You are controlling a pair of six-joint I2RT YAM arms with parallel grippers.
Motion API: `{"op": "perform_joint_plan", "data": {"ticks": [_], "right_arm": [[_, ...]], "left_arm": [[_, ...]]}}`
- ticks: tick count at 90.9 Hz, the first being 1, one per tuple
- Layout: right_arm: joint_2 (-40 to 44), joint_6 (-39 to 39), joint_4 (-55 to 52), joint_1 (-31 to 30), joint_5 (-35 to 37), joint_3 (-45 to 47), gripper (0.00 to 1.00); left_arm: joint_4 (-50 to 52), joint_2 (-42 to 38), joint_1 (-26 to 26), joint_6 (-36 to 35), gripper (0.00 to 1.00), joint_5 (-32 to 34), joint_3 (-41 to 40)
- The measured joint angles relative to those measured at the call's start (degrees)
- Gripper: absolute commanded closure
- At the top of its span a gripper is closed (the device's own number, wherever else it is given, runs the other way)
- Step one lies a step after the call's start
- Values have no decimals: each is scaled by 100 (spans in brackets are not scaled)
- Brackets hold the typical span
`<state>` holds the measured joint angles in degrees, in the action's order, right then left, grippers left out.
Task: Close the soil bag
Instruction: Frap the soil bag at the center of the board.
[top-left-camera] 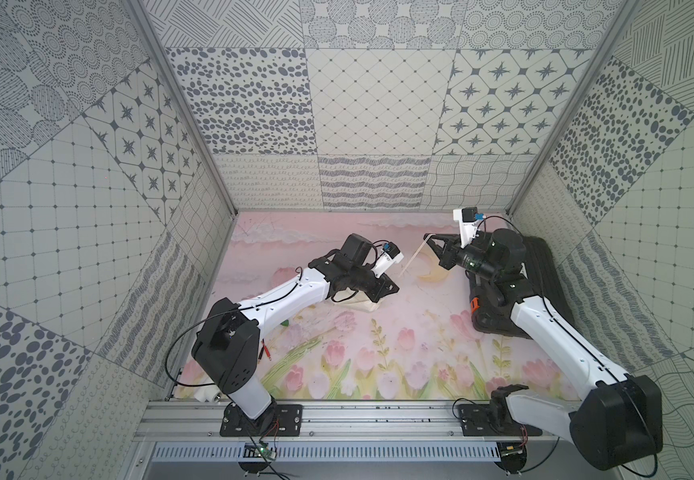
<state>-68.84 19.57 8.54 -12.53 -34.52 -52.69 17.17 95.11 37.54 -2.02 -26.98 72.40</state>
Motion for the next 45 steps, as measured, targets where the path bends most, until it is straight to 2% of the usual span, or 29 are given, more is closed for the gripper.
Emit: {"op": "perform_joint_plan", "data": {"ticks": [10,29,45], "right_arm": [[-214,63,-330,94,-153,-247,100],[-431,114,-785,142,-275,-439,100],[-560,195,-955,177,-343,-472,100]], "left_arm": [[-308,22,151,-20,97,232,-157],[-654,160,461,-9,90,876,-455],[-866,190,656,4,92,1373,-638]]}}
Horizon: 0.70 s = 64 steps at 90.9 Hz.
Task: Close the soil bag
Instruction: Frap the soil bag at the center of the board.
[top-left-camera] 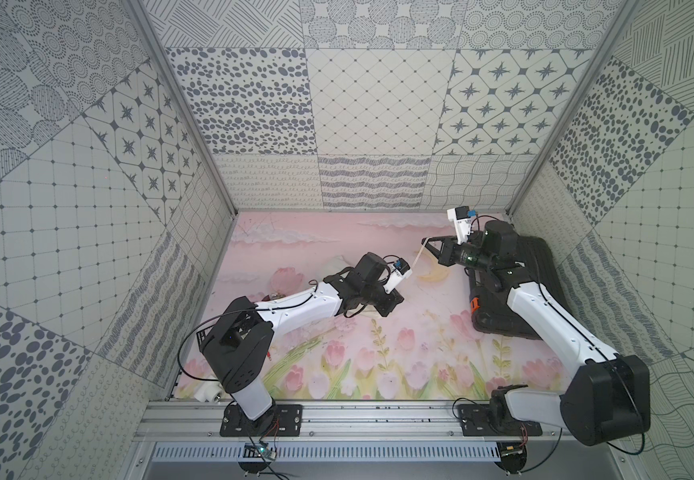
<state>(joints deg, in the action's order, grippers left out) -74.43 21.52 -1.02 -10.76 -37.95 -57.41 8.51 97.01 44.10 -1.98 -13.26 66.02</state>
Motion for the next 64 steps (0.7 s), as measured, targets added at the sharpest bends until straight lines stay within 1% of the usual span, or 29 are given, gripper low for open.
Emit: {"op": "perform_joint_plan", "data": {"ticks": [6,14,34,52,64], "right_arm": [[-13,42,-35,39,-22,0,100],[-13,79,-72,111,-50,0,100],[-13,164,-350,433,-168,-4,100],[-72,251,-885,660,-243,-293,100],[-181,317,-1215,767,-232,-483,100]], "left_arm": [[-59,0,22,37,97,162,-35],[-118,22,44,42,98,345,-48],[-326,199,127,46,96,708,-7],[-608,428,393,55,94,1095,101],[-793,573,564,114,90,1482,118]]}}
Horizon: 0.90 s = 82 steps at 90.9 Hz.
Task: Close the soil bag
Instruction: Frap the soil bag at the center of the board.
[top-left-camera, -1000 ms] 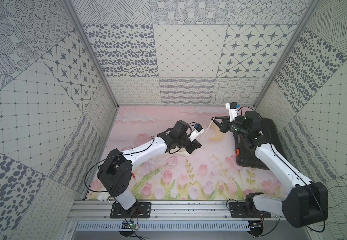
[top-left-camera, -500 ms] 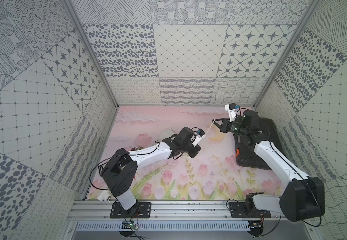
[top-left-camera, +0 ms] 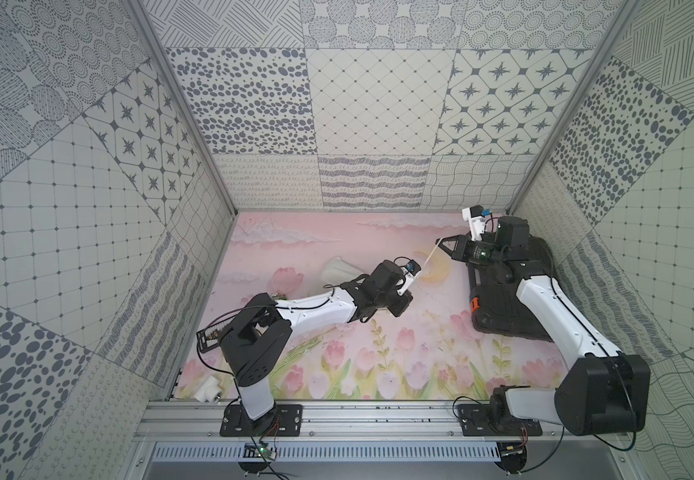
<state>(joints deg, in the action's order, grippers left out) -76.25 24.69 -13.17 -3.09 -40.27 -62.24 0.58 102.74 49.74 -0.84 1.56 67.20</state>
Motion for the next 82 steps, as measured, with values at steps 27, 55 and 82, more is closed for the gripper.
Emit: {"op": "perform_joint_plan", "data": {"ticks": [27,55,82], "right_arm": [[-83,205,-350,271,157,-11,100],[-127,367,-404,520,153,-11,100],[-404,472,-422,632,133,-181,100]], "left_arm": [[-164,223,232,153,85,695,-2],[-173,433,295,234,83,994,153],[-175,476,337,232,84,1193,184]]}}
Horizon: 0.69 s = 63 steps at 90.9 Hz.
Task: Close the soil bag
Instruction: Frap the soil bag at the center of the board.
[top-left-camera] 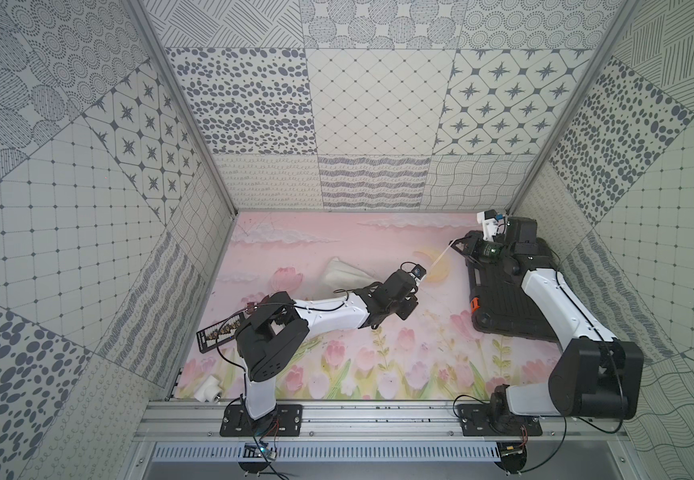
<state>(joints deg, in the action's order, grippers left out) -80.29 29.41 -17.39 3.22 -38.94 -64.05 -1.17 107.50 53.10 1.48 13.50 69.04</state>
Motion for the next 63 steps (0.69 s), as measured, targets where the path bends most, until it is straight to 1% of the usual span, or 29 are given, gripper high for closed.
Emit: {"op": "perform_joint_plan", "data": {"ticks": [10,17,26,35,40,47,55,63], "right_arm": [[-2,33,-2,15,-42,-2,100],[-2,85,63,15,-98,-2,100],[13,144,275,11,-195,2,100],[186,205,826,-31,-245,118,100],[361,229,1137,-98,-245,188,100],[675,229,1622,-275,-214,282,100],[999,186,2109,-481,-83,317,100],[1235,120,2500,-699,-2,332,100]], "left_arm": [[-2,-15,0,0,86,44,2],[7,-114,-4,2,83,94,-24],[120,-468,-26,-4,81,125,-118],[291,-898,-57,-37,76,28,-188],[422,-1132,-72,-94,73,-83,-234],[647,-1381,-120,-168,65,-293,-282],[1064,-1572,-249,-278,60,-546,-321],[1360,-1674,-378,-337,45,-782,-317]]}}
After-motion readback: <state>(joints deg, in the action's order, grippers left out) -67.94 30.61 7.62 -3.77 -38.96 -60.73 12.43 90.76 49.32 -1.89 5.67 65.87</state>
